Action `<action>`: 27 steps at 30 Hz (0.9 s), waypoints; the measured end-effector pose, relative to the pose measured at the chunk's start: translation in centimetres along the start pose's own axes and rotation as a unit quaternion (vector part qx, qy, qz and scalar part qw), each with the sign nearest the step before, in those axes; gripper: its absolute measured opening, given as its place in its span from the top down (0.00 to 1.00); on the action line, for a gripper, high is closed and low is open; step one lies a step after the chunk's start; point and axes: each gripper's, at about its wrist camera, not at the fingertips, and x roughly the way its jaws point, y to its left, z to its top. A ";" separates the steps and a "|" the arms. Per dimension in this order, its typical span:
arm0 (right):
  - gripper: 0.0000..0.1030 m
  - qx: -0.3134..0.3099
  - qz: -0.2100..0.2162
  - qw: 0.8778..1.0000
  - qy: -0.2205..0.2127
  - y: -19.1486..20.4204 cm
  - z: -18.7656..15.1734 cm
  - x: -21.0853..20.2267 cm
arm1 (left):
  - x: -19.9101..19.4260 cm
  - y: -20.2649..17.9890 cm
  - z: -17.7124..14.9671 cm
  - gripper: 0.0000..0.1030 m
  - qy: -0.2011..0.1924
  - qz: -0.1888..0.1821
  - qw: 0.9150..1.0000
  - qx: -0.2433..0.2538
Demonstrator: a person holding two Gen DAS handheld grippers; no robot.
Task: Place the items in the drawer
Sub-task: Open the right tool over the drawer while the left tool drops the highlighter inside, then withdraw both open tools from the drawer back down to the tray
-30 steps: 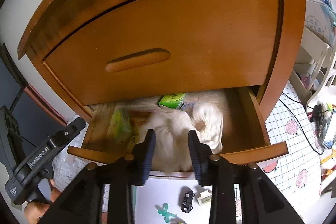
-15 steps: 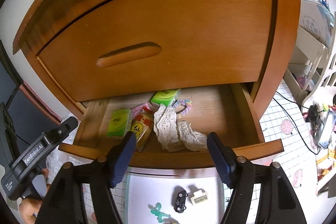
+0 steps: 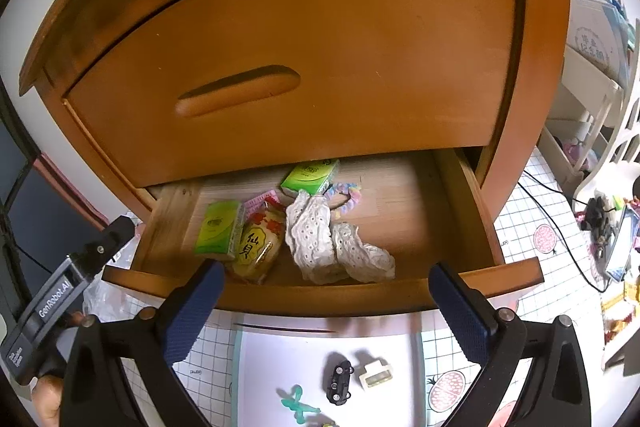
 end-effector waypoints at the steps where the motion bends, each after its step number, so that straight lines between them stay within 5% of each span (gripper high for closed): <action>1: 0.00 0.000 -0.002 1.000 0.000 -0.1 -0.1 0.0 | 0.0 0.1 0.0 0.00 -0.003 0.002 1.000 0.001; 19: 0.00 0.005 -0.005 1.000 0.002 -0.3 -0.4 -0.1 | -1.7 -0.3 -0.8 0.00 -0.026 -0.002 1.000 0.002; 27: 0.00 0.007 0.002 0.999 -0.035 -0.6 -3.0 -2.2 | -5.2 -0.5 -2.9 0.00 -0.064 -0.020 0.997 0.022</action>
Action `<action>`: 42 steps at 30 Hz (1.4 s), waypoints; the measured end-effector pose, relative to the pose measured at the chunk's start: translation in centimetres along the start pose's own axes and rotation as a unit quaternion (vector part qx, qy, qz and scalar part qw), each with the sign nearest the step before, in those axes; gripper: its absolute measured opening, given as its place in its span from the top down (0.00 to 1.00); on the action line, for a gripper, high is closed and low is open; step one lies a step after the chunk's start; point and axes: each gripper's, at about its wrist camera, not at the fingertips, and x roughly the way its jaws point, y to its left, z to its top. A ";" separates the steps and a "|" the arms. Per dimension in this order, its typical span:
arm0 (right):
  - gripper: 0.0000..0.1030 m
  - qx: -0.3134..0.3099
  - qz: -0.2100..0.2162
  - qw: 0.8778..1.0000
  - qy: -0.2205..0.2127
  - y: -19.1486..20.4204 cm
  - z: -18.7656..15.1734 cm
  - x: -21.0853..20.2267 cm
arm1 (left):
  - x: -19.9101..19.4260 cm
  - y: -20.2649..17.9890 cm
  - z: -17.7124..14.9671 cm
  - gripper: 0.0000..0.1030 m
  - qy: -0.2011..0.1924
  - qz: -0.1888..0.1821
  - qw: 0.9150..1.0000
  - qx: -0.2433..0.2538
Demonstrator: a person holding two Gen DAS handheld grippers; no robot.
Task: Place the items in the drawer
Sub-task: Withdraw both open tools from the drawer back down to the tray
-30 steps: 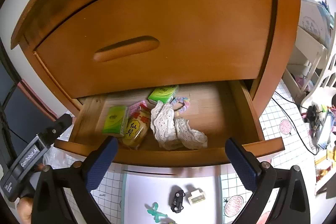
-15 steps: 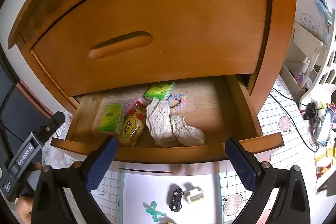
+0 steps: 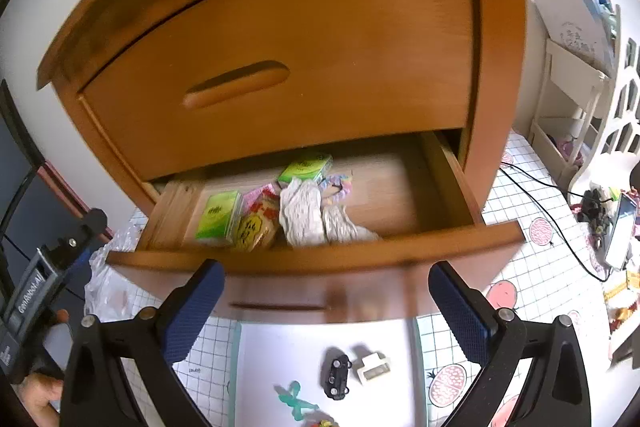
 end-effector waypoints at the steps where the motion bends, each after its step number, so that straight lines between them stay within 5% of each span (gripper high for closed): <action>1: 0.00 -0.002 0.001 1.000 -0.003 0.0 -0.4 -0.3 | -0.4 0.0 -0.3 0.00 -0.003 -0.003 1.000 0.003; 8: 0.00 -0.020 0.001 1.000 0.001 0.0 -5.3 -0.9 | -2.0 0.0 -4.9 0.00 0.017 -0.008 1.000 0.021; 19: 0.00 0.005 -0.018 0.995 0.098 -2.4 -13.4 3.4 | 0.9 1.0 -11.4 0.00 0.100 0.010 0.994 0.040; 42: 0.00 0.016 -0.044 0.976 0.213 -4.2 -18.7 9.0 | 6.6 2.4 -21.4 0.00 0.285 0.039 0.957 0.037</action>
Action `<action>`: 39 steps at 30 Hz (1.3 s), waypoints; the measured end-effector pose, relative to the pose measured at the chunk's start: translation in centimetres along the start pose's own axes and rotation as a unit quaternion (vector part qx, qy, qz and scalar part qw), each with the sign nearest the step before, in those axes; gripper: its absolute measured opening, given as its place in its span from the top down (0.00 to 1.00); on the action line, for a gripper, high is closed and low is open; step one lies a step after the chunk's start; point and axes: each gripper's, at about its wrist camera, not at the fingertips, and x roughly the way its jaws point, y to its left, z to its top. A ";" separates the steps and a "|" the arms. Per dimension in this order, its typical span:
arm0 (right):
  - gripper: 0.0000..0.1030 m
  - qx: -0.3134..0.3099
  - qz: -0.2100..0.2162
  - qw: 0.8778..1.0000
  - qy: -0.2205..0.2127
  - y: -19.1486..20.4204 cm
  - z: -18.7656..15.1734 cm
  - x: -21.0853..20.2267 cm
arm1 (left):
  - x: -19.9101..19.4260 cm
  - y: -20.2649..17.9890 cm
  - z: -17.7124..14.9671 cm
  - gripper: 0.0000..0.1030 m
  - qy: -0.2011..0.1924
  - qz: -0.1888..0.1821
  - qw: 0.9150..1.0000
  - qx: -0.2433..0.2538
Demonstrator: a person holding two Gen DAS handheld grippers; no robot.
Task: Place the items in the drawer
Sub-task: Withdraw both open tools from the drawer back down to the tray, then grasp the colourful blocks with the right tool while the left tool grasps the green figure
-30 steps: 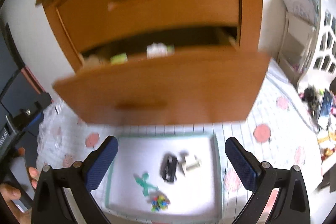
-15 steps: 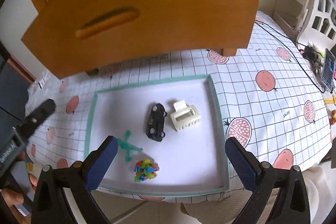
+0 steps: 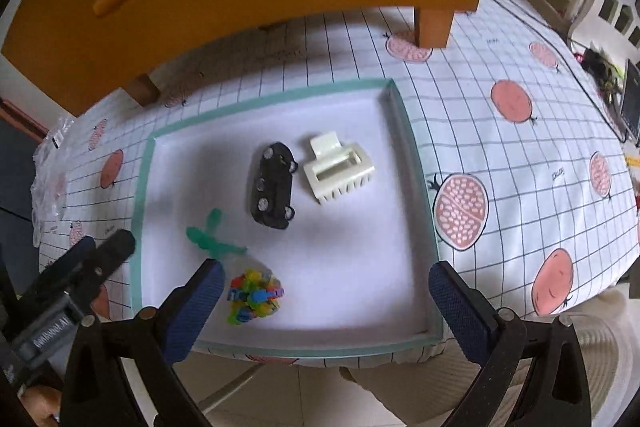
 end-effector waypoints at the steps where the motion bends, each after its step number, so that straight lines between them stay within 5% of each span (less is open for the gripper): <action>1: 0.00 -0.002 0.000 1.000 0.006 0.1 0.0 0.2 | 0.4 0.1 -0.2 0.00 0.008 0.000 1.000 -0.002; 16: 0.00 -0.085 0.017 0.992 0.090 3.4 -1.0 3.7 | 2.7 1.7 -1.6 0.01 0.054 0.000 0.998 -0.031; 30: 0.01 -0.095 0.017 0.986 0.138 4.4 -1.9 6.4 | 3.0 2.5 -1.5 0.01 0.054 -0.007 0.998 -0.043; 39: 0.26 -0.087 0.011 0.986 0.144 4.1 -2.1 7.1 | 4.0 1.6 -0.4 0.02 0.055 -0.017 0.998 -0.031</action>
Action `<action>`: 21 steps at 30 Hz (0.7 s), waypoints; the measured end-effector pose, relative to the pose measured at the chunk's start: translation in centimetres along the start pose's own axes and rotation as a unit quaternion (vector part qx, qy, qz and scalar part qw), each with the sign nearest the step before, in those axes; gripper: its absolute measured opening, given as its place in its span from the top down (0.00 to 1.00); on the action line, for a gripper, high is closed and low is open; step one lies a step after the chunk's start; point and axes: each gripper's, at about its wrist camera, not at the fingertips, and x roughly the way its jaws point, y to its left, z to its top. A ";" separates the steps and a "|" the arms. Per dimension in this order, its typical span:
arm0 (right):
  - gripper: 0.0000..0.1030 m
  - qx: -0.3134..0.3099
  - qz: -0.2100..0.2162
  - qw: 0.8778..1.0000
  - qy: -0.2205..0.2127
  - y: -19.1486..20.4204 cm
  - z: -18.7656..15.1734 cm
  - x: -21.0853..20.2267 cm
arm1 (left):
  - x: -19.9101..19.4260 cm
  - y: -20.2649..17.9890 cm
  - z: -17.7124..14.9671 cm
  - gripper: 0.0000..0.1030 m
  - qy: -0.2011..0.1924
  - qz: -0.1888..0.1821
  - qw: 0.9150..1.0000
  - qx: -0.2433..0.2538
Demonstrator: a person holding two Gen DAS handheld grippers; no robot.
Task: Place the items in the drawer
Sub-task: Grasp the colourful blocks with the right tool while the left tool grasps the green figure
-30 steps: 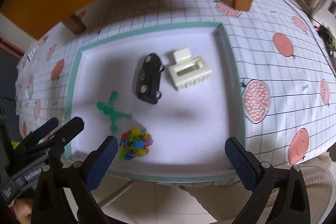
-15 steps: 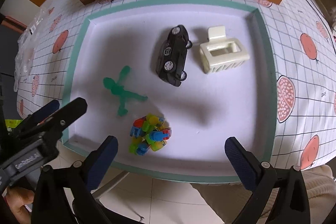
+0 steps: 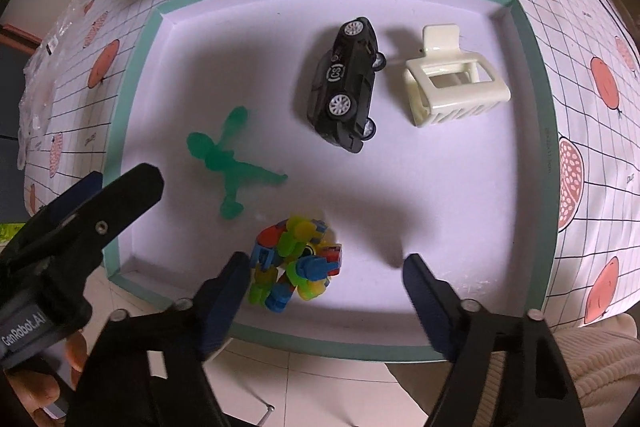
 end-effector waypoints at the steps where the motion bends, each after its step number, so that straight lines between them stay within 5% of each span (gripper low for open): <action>1: 0.27 0.003 0.001 1.000 -0.001 -0.1 0.0 0.0 | 0.1 -0.1 0.1 0.02 0.000 0.000 1.000 0.001; 15: 0.49 0.023 0.016 1.000 -0.004 -1.6 -0.4 -0.3 | -0.6 -1.4 0.7 0.07 -0.012 0.028 0.999 0.025; 21: 0.58 0.034 0.023 0.999 -0.007 -2.4 -0.6 -0.5 | -0.3 -3.5 1.2 0.07 -0.006 -0.003 0.999 0.050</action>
